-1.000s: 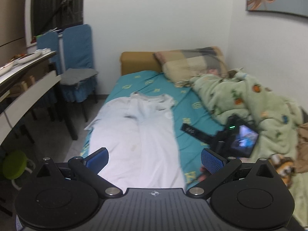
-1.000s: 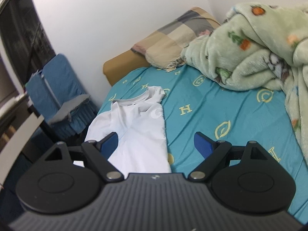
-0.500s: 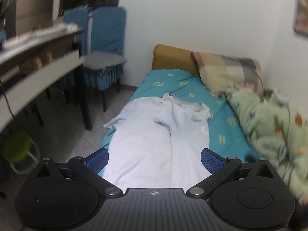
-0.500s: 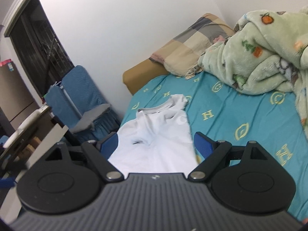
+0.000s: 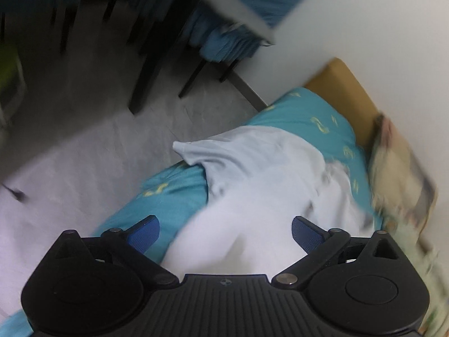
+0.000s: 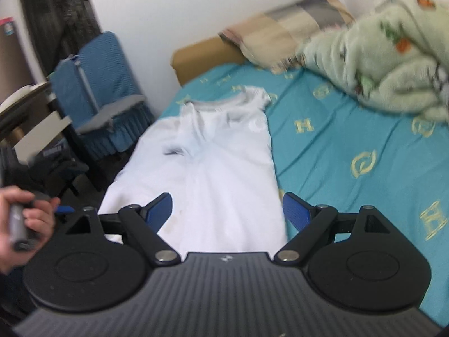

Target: Fold clothes

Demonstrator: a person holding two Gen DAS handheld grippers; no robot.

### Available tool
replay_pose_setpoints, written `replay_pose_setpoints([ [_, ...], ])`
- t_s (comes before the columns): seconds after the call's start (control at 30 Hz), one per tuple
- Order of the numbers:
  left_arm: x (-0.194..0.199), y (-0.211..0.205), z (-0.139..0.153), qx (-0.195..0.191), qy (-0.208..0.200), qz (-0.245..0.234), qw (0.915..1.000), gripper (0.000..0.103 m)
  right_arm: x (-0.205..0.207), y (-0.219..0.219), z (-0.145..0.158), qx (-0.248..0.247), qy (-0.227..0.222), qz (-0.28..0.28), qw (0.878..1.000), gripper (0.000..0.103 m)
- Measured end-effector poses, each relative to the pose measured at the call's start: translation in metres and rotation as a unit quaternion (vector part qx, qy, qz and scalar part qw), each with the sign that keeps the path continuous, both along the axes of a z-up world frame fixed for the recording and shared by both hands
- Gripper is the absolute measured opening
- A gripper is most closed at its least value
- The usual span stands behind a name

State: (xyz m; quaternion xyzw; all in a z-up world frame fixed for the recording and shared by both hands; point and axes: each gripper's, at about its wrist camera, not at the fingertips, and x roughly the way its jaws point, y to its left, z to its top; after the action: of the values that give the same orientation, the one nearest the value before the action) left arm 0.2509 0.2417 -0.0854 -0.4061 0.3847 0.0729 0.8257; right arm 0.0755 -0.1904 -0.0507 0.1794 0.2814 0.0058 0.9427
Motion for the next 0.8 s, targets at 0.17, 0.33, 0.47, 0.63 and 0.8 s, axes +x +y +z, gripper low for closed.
replay_pose_setpoints([
  [0.17,0.077,0.053,-0.085,-0.119,-0.009,0.065,0.9908,0.09,0.049,0.016,-0.031,0.003,-0.004,-0.005,1.0,0.087],
  [0.33,0.139,0.069,-0.123,-0.141,0.009,0.073,0.9872,0.082,0.094,0.028,-0.057,0.012,0.006,-0.035,0.999,0.087],
  [0.47,0.169,0.055,-0.124,-0.108,0.03,0.063,0.9917,0.03,0.115,0.038,-0.068,0.005,0.016,-0.028,0.999,0.087],
  [0.63,0.18,0.021,-0.072,0.063,0.005,0.041,0.9972,0.004,0.119,0.034,-0.066,0.017,0.013,-0.034,0.999,0.087],
  [0.8,0.169,-0.046,0.016,0.284,-0.059,0.002,0.957,0.003,0.104,0.017,-0.044,0.044,-0.017,-0.053,0.997,0.087],
])
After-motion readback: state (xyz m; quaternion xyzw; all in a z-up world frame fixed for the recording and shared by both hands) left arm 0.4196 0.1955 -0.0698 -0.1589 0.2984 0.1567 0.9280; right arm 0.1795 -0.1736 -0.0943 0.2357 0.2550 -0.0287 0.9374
